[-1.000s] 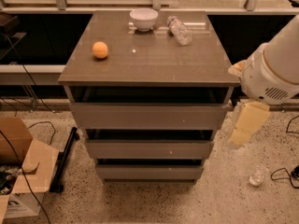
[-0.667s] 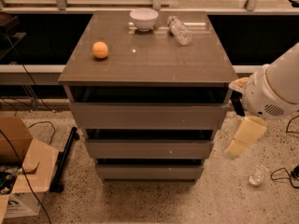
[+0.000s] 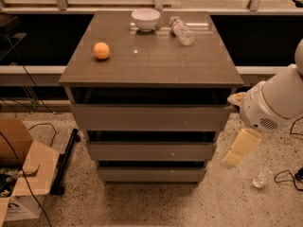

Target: Open middle drawer

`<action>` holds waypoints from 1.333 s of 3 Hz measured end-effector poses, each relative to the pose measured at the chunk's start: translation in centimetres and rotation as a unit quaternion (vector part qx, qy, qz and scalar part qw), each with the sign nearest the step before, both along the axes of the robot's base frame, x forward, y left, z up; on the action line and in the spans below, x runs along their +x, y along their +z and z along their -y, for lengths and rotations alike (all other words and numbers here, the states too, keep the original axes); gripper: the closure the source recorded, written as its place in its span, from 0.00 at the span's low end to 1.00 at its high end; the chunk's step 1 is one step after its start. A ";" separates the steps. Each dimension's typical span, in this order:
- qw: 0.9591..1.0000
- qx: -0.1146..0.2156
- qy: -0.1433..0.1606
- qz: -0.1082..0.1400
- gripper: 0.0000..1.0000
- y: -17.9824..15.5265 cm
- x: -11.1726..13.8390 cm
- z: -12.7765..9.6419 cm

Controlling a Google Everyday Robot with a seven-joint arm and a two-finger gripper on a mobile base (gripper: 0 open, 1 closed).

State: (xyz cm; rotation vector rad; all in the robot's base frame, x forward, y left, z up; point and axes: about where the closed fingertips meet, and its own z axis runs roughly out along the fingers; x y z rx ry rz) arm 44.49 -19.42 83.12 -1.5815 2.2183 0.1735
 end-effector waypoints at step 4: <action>0.995 0.006 -0.095 -0.042 0.00 -11.7 2.1 -1.8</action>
Offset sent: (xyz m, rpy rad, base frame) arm 0.0161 0.0126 -0.0751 -0.0259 0.0909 -0.2179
